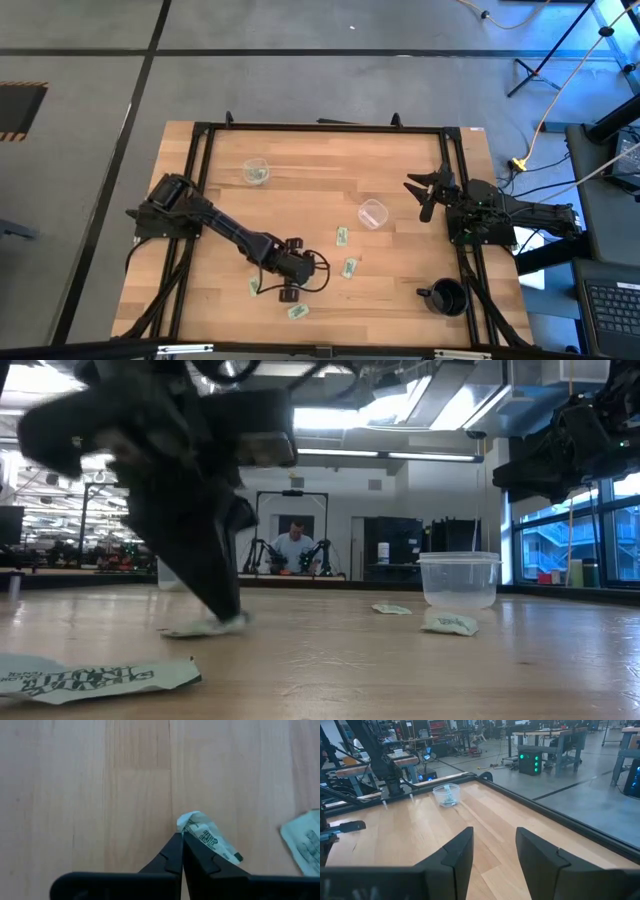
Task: Pick and place Stevia / Truvia into bins
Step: Put the green stevia packet into the left white container
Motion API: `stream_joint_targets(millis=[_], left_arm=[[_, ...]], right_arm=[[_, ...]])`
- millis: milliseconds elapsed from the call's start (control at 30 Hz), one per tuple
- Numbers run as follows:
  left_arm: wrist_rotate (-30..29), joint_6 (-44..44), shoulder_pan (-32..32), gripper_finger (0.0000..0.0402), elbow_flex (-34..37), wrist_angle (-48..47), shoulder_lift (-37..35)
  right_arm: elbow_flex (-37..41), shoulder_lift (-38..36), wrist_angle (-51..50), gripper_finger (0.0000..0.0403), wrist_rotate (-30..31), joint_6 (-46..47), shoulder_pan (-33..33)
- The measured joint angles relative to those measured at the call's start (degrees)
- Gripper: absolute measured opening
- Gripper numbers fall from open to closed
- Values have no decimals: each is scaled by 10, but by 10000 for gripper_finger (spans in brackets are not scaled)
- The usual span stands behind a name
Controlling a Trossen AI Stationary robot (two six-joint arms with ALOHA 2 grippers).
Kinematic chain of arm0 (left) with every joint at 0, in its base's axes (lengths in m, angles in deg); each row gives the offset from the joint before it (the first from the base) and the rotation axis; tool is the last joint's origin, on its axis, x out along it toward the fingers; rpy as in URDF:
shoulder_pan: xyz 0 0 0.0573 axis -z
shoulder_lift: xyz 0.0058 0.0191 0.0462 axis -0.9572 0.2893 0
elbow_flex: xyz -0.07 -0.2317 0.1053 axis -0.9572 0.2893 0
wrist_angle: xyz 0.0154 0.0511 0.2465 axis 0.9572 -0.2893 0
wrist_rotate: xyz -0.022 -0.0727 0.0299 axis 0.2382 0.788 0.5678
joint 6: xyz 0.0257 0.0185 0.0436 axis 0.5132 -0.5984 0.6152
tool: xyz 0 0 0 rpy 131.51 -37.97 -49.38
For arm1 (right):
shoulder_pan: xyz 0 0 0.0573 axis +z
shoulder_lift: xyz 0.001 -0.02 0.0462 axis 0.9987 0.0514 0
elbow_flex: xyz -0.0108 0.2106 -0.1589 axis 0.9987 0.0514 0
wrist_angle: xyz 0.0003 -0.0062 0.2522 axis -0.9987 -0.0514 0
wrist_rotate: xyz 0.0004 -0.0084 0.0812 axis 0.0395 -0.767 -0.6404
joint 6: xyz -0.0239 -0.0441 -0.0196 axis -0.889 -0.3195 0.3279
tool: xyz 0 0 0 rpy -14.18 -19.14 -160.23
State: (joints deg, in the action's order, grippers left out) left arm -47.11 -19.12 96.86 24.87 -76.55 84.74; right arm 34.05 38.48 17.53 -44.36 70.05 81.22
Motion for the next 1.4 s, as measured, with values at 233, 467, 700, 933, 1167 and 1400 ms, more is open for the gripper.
stream_joint_targets(millis=[233, 467, 700, 933, 1167, 1400], left_arm=[[-43, -20, -15, 2, 0, -133, -97], [-159, -46, -57, 3, -1, -288, -208], [-254, -71, -140, 3, -1, -393, -275], [-250, -35, -254, 3, -2, -399, -276], [-227, -31, -358, 3, 37, -409, -277], [-232, -35, -430, 3, 85, -372, -277]], right_arm=[[0, 0, 0, 152, 0, 0, 0], [0, 0, 0, 152, 0, 0, 0], [0, 0, 0, 152, 0, 0, 0], [0, 0, 0, 152, 0, -2, 0], [0, 0, 0, 152, 0, -3, 0], [0, 0, 0, 152, 0, -13, 0]])
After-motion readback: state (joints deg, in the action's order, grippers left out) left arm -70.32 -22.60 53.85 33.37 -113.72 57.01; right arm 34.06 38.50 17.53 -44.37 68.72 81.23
